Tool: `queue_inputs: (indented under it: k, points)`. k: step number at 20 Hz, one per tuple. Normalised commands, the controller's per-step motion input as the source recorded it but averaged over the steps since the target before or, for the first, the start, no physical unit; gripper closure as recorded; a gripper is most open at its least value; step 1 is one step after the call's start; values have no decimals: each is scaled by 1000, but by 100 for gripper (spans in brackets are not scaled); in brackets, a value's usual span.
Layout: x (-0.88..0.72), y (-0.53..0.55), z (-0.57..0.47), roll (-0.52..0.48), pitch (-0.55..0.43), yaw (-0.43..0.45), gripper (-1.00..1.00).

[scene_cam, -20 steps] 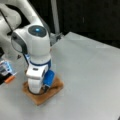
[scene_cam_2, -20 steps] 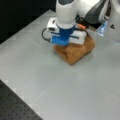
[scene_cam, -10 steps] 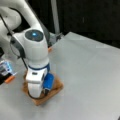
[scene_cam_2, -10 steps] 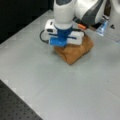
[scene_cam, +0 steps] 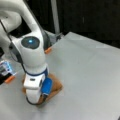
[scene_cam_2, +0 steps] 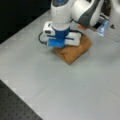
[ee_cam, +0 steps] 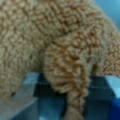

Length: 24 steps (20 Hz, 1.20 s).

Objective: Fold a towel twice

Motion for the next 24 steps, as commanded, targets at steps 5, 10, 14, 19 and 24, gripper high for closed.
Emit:
queue_inputs:
  k: [5,10,14,19,24]
  points:
    - [63,-211,-29,114,-27,1,100]
    - [66,-201,-52,108,-42,-12,100]
    - [113,-237,-50,102,-64,4,100]
    - [147,-239,-39,92,-54,12,100]
    - [141,-225,-24,79,-61,2,-100]
